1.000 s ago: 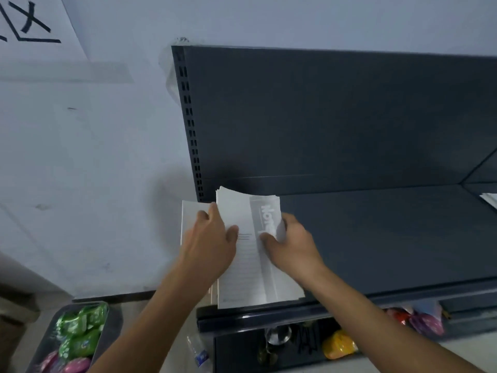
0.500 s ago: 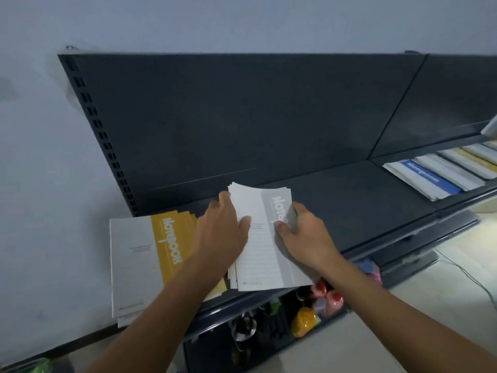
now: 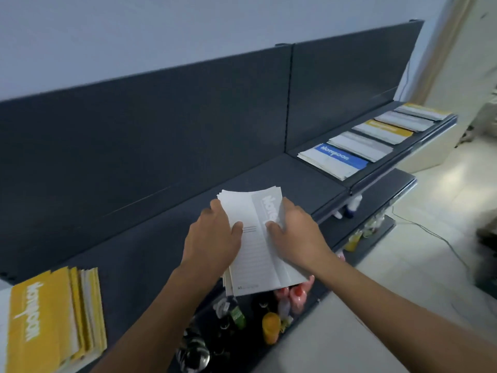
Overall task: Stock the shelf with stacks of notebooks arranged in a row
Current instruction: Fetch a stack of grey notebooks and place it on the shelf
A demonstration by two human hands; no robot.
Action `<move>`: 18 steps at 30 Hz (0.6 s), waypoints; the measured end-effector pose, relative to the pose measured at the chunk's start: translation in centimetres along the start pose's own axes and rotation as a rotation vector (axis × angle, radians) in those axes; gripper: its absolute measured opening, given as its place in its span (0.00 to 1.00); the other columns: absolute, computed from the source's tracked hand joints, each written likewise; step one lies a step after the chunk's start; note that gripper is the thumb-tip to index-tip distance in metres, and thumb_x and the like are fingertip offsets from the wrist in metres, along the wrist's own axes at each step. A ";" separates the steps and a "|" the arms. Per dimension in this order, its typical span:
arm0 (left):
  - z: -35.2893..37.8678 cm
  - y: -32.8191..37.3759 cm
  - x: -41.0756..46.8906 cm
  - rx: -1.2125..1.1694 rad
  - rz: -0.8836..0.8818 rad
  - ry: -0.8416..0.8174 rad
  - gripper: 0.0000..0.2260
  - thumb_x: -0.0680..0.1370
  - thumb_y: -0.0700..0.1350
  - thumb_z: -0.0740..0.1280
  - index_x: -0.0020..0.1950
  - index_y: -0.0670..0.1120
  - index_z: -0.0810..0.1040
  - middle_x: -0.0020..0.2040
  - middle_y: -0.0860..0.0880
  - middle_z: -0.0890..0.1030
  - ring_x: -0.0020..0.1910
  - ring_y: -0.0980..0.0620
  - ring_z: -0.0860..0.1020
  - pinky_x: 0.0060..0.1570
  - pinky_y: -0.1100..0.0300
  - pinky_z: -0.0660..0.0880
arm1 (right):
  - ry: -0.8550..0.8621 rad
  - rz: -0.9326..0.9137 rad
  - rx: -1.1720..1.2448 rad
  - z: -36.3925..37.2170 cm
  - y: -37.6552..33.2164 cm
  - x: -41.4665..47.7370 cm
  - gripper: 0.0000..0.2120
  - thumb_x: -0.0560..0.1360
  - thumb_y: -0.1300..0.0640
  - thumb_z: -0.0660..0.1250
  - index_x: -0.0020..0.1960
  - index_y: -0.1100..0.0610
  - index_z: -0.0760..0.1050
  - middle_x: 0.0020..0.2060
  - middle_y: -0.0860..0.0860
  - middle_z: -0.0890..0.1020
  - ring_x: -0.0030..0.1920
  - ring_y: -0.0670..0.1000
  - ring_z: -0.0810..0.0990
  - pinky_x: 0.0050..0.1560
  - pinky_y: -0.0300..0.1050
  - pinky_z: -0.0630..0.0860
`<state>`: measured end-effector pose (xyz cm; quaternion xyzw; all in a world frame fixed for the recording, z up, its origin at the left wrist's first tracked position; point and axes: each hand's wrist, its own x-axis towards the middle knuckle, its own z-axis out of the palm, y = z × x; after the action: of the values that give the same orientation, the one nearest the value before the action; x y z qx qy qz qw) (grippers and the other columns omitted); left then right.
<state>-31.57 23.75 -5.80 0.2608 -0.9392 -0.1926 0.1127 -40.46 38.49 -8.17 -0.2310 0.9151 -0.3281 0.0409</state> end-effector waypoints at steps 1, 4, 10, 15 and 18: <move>0.9 1.5 0.3 -0.001 0.016 -0.005 0.16 0.80 0.55 0.63 0.61 0.47 0.65 0.55 0.47 0.76 0.50 0.45 0.76 0.43 0.53 0.71 | 0.010 0.012 0.002 -0.9 1.5 0.3 0.15 0.77 0.50 0.61 0.61 0.53 0.68 0.56 0.54 0.78 0.55 0.59 0.78 0.53 0.55 0.77; 3.4 5.3 1.2 0.011 0.053 -0.026 0.17 0.80 0.55 0.62 0.62 0.47 0.65 0.55 0.47 0.77 0.50 0.45 0.76 0.43 0.53 0.71 | 0.028 0.065 0.002 -3.2 5.3 0.8 0.12 0.78 0.50 0.61 0.60 0.54 0.68 0.56 0.54 0.77 0.54 0.59 0.78 0.52 0.55 0.77; 6.7 11.2 3.5 0.020 0.098 -0.049 0.19 0.80 0.55 0.62 0.65 0.46 0.65 0.57 0.46 0.76 0.53 0.44 0.76 0.44 0.53 0.71 | 0.060 0.100 -0.014 -6.7 10.8 3.3 0.11 0.79 0.50 0.61 0.58 0.53 0.68 0.55 0.53 0.78 0.53 0.59 0.78 0.47 0.52 0.76; 8.7 14.4 7.0 0.003 0.124 -0.070 0.18 0.80 0.55 0.63 0.64 0.47 0.65 0.57 0.46 0.76 0.52 0.45 0.76 0.43 0.54 0.69 | 0.095 0.114 -0.021 -8.3 13.9 6.1 0.11 0.79 0.49 0.61 0.58 0.53 0.69 0.54 0.53 0.77 0.52 0.58 0.78 0.50 0.54 0.77; 10.2 16.2 9.4 -0.025 0.129 -0.089 0.18 0.80 0.55 0.63 0.64 0.47 0.66 0.57 0.47 0.76 0.52 0.45 0.77 0.44 0.53 0.72 | 0.124 0.108 -0.024 -9.1 15.5 8.4 0.13 0.77 0.48 0.60 0.59 0.52 0.68 0.53 0.52 0.76 0.51 0.55 0.78 0.49 0.54 0.78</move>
<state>-49.86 34.57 -7.13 0.1893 -0.9557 -0.2083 0.0863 -56.09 50.55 -10.03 -0.1611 0.9307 -0.3283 -0.0012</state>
